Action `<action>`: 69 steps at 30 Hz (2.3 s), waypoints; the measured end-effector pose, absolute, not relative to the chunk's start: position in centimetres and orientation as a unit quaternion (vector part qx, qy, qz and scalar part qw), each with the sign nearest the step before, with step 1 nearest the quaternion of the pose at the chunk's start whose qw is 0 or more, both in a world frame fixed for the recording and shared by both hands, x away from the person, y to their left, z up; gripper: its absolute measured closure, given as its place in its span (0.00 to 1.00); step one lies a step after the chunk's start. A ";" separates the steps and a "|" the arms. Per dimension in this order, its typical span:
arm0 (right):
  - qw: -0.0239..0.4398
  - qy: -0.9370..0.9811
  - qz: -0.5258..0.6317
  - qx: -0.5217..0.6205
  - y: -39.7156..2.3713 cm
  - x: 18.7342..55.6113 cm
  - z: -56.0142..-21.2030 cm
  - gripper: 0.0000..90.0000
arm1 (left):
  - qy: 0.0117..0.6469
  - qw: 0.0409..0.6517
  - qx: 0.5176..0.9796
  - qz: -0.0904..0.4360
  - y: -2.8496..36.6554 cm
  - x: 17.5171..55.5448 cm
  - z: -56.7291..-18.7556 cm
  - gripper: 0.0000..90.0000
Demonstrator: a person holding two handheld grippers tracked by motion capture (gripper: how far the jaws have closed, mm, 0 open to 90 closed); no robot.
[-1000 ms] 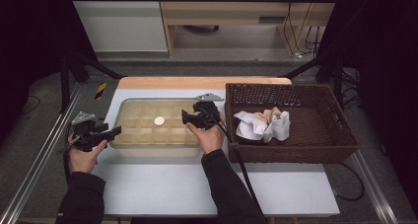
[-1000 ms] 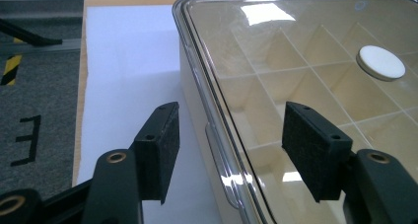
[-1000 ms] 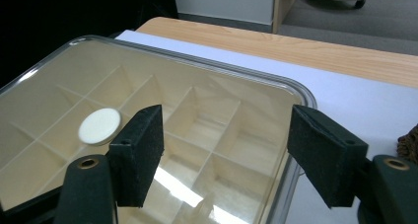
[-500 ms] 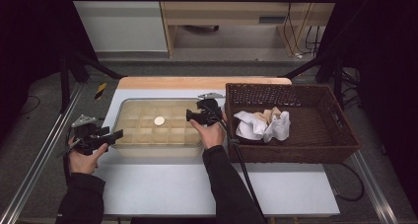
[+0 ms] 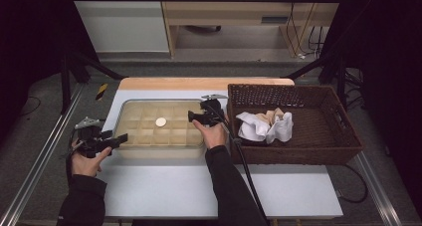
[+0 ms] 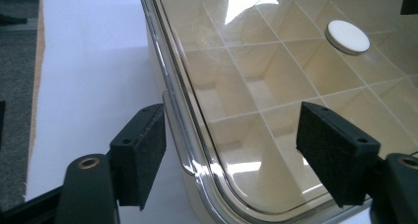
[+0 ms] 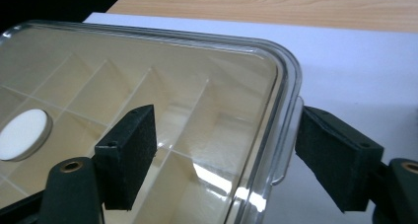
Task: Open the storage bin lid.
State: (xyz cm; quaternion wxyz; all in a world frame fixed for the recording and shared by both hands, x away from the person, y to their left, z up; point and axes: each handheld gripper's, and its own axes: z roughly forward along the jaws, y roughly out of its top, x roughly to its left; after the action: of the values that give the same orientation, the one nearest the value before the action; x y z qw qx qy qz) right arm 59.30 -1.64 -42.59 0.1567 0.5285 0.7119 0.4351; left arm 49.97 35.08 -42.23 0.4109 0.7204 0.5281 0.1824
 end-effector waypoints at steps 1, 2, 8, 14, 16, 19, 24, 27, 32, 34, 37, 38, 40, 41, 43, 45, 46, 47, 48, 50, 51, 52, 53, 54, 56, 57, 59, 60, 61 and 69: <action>0.146 0.710 0.439 0.531 -1.6 59.4 -42.6 0.27 | 0.528 0.413 0.719 0.180 35.1 50.0 -42.3 0.27; 0.143 0.709 0.440 0.532 -1.6 59.4 -42.7 0.27 | 0.528 0.413 0.719 0.180 35.1 50.0 -42.3 0.27; 0.137 0.710 0.437 0.535 -1.5 59.5 -42.6 0.26 | 0.533 0.417 0.716 0.173 35.1 50.1 -42.4 0.28; 0.132 0.709 0.433 0.541 -1.8 59.6 -42.1 0.34 | 0.550 0.436 0.692 0.168 35.8 50.0 -42.6 0.42; 0.128 0.707 0.432 0.545 -1.9 59.5 -41.9 0.36 | 0.552 0.441 0.687 0.167 35.9 49.9 -42.6 0.43; 0.127 0.704 0.437 0.546 -2.0 59.5 -41.8 0.38 | 0.554 0.447 0.682 0.168 36.0 49.8 -42.6 0.44; 0.134 0.693 0.455 0.542 -2.1 59.1 -40.8 0.43 | 0.557 0.460 0.670 0.172 36.3 49.5 -42.4 0.52; 0.137 0.692 0.458 0.542 -2.1 58.9 -40.4 0.45 | 0.556 0.468 0.665 0.173 36.5 49.3 -42.4 0.54; 0.137 0.681 0.477 0.539 -2.6 58.3 -39.4 0.53 | 0.554 0.479 0.657 0.178 36.7 48.9 -42.2 0.60; 0.138 0.678 0.482 0.538 -2.8 58.0 -39.0 0.55 | 0.554 0.482 0.655 0.182 36.7 48.7 -42.1 0.61; 0.140 0.676 0.489 0.533 -3.0 57.4 -38.2 0.59 | 0.551 0.492 0.648 0.185 36.9 48.4 -41.9 0.66; 0.140 0.676 0.489 0.533 -3.0 57.4 -38.2 0.59 | 0.551 0.494 0.647 0.186 37.0 48.3 -41.8 0.66; 0.139 0.672 0.501 0.528 -3.5 56.7 -37.3 0.64 | 0.548 0.498 0.645 0.189 37.1 48.0 -41.7 0.70; 0.138 0.670 0.507 0.524 -3.7 56.4 -36.9 0.65 | 0.545 0.502 0.642 0.194 37.1 47.7 -41.5 0.70; 0.136 0.670 0.510 0.523 -3.8 56.2 -36.7 0.67 | 0.544 0.507 0.639 0.197 37.2 47.5 -41.5 0.71; 0.134 0.668 0.517 0.518 -4.1 55.6 -36.0 0.69 | 0.540 0.513 0.637 0.198 37.3 47.1 -41.3 0.74; 0.134 0.668 0.520 0.516 -4.1 55.3 -35.8 0.70 | 0.537 0.515 0.638 0.201 37.3 47.0 -41.3 0.75; 0.136 0.668 0.522 0.512 -4.3 55.0 -35.6 0.71 | 0.535 0.516 0.637 0.204 37.3 46.8 -41.2 0.76; 0.132 0.666 0.529 0.509 -4.5 54.6 -35.4 0.73 | 0.531 0.518 0.637 0.209 37.3 46.5 -41.1 0.77; 0.125 0.664 0.538 0.504 -4.9 54.0 -35.0 0.76 | 0.527 0.518 0.639 0.214 37.3 46.2 -41.0 0.78; 0.125 0.664 0.538 0.504 -4.9 54.0 -35.0 0.76 | 0.527 0.518 0.639 0.214 37.3 46.2 -41.0 0.78; 0.124 0.664 0.546 0.496 -5.2 53.4 -34.5 0.78 | 0.524 0.520 0.639 0.215 37.2 46.0 -40.9 0.79; 0.124 0.664 0.546 0.496 -5.2 53.4 -34.5 0.78 | 0.522 0.520 0.640 0.216 37.2 45.9 -40.9 0.79; 0.124 0.665 0.546 0.494 -5.4 53.1 -34.4 0.78 | 0.519 0.521 0.641 0.219 37.1 45.8 -40.8 0.79; 0.127 0.666 0.549 0.488 -5.7 52.5 -34.0 0.79 | 0.514 0.523 0.643 0.220 36.9 45.6 -40.7 0.79; 0.127 0.665 0.554 0.486 -6.0 51.9 -33.8 0.80 | 0.509 0.525 0.645 0.222 36.6 45.4 -40.6 0.79; 0.127 0.663 0.559 0.481 -6.5 51.4 -33.5 0.80 | 0.505 0.527 0.646 0.223 36.4 45.2 -40.4 0.79; 0.125 0.662 0.562 0.480 -6.7 51.1 -33.3 0.81 | 0.505 0.527 0.646 0.223 36.4 45.2 -40.4 0.79; 0.125 0.662 0.566 0.476 -6.9 50.7 -33.2 0.81 | 0.500 0.527 0.648 0.227 36.2 44.9 -40.2 0.79; 0.129 0.670 0.566 0.464 -8.1 47.9 -32.8 0.82 | 0.488 0.527 0.656 0.231 35.3 43.4 -39.6 0.79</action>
State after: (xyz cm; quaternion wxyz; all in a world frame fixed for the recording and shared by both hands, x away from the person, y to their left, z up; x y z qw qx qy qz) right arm 47.94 -8.12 -32.81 0.1293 0.4638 0.6696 0.5655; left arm 43.40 35.35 -39.63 0.5268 0.6560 0.4884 0.2314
